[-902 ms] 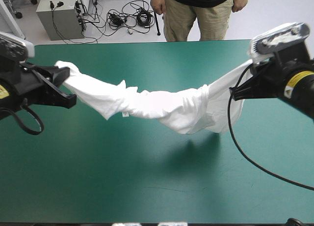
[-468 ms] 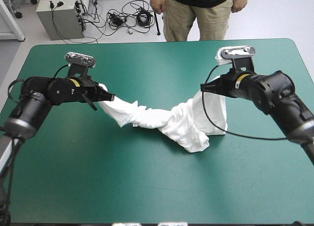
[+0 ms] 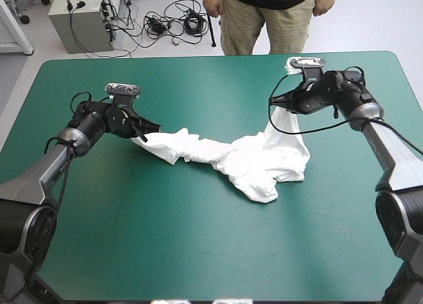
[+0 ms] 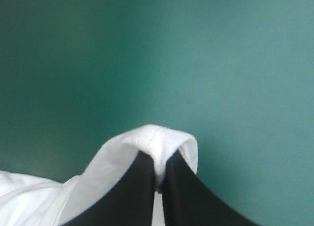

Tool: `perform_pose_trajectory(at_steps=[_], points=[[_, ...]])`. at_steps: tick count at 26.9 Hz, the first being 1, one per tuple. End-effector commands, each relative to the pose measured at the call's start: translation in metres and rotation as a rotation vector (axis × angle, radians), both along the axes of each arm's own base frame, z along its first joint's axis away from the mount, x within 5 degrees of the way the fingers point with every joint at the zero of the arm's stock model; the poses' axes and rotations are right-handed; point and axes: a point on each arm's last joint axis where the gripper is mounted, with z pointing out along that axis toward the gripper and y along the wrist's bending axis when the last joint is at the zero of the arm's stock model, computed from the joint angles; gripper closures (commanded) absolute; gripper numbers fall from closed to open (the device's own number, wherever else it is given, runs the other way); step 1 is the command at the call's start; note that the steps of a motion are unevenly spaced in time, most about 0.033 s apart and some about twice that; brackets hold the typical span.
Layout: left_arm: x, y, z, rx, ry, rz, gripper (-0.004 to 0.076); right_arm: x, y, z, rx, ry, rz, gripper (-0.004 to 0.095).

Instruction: Fold the cloth

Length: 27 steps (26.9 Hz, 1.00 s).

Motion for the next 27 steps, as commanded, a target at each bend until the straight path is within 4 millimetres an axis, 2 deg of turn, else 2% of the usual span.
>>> perform_pose_trajectory(at_steps=[1, 3, 5, 6, 8, 10, 12, 14, 15, 18, 22, 23, 24, 25, 26, 27], points=[[0.008, 0.003, 0.020, -0.050, -0.122, 0.033, 0.0733, 0.007, -0.001, 0.023, 0.018, -0.095, -0.005, 0.0924], [0.010, 0.003, 0.018, -0.050, -0.125, 0.034, 0.0733, 0.012, -0.001, 0.016, 0.008, -0.070, -0.001, 0.0895], [0.011, 0.003, 0.017, -0.041, -0.132, 0.026, 0.0719, 0.012, -0.001, 0.017, -0.003, -0.075, 0.004, 0.0806], [0.011, 0.003, 0.017, -0.028, -0.135, 0.010, 0.0697, 0.012, -0.002, 0.016, -0.011, -0.074, 0.004, 0.0731], [0.010, 0.003, 0.017, -0.022, -0.127, -0.007, 0.0585, 0.012, -0.002, 0.017, -0.011, -0.077, 0.004, 0.0563], [0.010, 0.002, 0.019, -0.016, -0.114, -0.022, 0.0412, 0.011, -0.001, 0.016, -0.005, -0.067, 0.002, 0.0397], [0.010, 0.003, 0.028, -0.002, -0.107, -0.033, 0.0261, 0.009, -0.001, 0.017, 0.003, -0.046, 0.009, 0.0322], [0.009, 0.005, 0.043, 0.039, -0.090, -0.052, 0.0167, 0.005, -0.002, 0.019, -0.007, -0.027, 0.016, 0.0334], [0.007, 0.006, 0.052, 0.056, -0.089, -0.055, 0.0155, 0.001, -0.003, 0.023, -0.019, -0.025, 0.020, 0.0353], [-0.005, 0.010, 0.087, 0.083, -0.096, -0.055, 0.0166, -0.014, -0.006, 0.043, -0.033, -0.041, 0.032, 0.0425], [-0.031, 0.015, 0.131, 0.082, -0.188, -0.062, 0.0195, -0.041, -0.012, 0.080, -0.036, -0.102, 0.040, 0.0450], [-0.051, 0.019, 0.150, 0.087, -0.213, -0.066, 0.0211, -0.057, -0.015, 0.097, -0.035, -0.121, 0.044, 0.0450], [-0.061, 0.021, 0.158, 0.089, -0.225, -0.069, 0.0216, -0.066, -0.016, 0.105, -0.035, -0.125, 0.048, 0.0450], [-0.082, 0.025, 0.173, 0.100, -0.235, -0.080, 0.0224, -0.086, -0.020, 0.120, -0.035, -0.116, 0.055, 0.0450], [-0.091, 0.026, 0.179, 0.099, -0.244, -0.079, 0.0228, -0.094, -0.021, 0.124, -0.034, -0.101, 0.055, 0.0450], [-0.112, 0.030, 0.193, 0.089, -0.280, -0.070, 0.0237, -0.113, -0.023, 0.134, -0.017, -0.089, 0.065, 0.0450]])
